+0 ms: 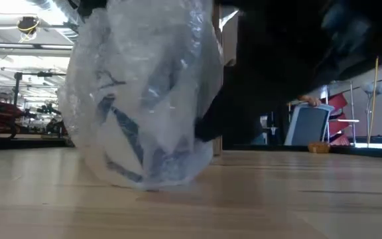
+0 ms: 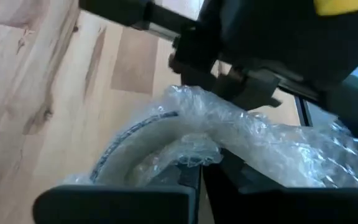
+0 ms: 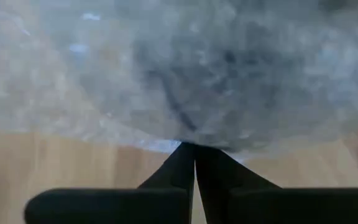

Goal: Wrap mug
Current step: Wrap the white mug with transparent bubble wrap

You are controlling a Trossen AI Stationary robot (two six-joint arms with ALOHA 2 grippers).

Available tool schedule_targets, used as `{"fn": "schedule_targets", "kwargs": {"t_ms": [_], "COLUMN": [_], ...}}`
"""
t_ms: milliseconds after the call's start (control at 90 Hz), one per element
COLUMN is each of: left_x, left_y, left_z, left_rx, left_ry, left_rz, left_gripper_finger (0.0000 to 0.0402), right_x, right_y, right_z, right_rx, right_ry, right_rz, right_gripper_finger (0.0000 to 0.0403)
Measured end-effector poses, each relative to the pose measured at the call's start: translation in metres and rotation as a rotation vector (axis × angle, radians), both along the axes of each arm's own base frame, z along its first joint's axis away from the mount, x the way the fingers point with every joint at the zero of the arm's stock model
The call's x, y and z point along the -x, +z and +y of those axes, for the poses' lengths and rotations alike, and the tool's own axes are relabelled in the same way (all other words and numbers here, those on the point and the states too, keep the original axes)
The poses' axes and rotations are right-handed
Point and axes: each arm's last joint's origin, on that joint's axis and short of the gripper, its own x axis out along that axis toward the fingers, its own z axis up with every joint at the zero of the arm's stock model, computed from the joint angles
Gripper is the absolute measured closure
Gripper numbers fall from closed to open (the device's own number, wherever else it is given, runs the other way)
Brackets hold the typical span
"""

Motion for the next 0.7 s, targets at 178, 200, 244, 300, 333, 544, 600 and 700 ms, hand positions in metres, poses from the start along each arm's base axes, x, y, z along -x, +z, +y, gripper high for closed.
{"fn": "schedule_targets", "kwargs": {"t_ms": [178, 200, 244, 300, 333, 544, 600, 700], "left_x": [0.002, 0.002, 0.002, 0.002, 0.002, 0.001, 0.001, 0.001], "left_y": [-0.001, -0.001, -0.001, -0.001, -0.001, -0.002, -0.002, -0.002], "left_z": [0.001, 0.001, 0.001, 0.000, 0.000, 0.001, 0.001, 0.001], "left_rx": [-0.010, -0.006, -0.004, -0.002, -0.001, -0.023, -0.023, -0.027], "left_ry": [0.013, 0.017, 0.024, 0.021, 0.020, 0.006, 0.006, 0.003], "left_rz": [0.023, 0.026, 0.028, 0.025, 0.026, 0.023, 0.023, 0.024], "left_gripper_finger": [0.0401, 0.0401, 0.0401, 0.0401, 0.0401, 0.0401, 0.0401, 0.0401], "right_x": [0.000, 0.002, 0.005, 0.008, 0.010, 0.017, 0.014, 0.005], "right_y": [0.000, 0.002, 0.009, 0.024, 0.033, 0.090, 0.102, 0.111], "right_z": [-0.004, -0.005, -0.005, -0.002, 0.000, 0.010, 0.009, 0.002], "right_rx": [-0.020, -0.019, -0.026, -0.040, -0.043, 0.033, 0.081, 0.138], "right_ry": [0.028, 0.034, 0.049, 0.066, 0.075, 0.113, 0.109, 0.098], "right_rz": [0.062, 0.081, 0.121, 0.134, 0.141, 0.068, 0.019, -0.022], "right_gripper_finger": [0.0402, 0.0402, 0.0402, 0.0402, 0.0402, 0.0402, 0.0402, 0.0402]}}
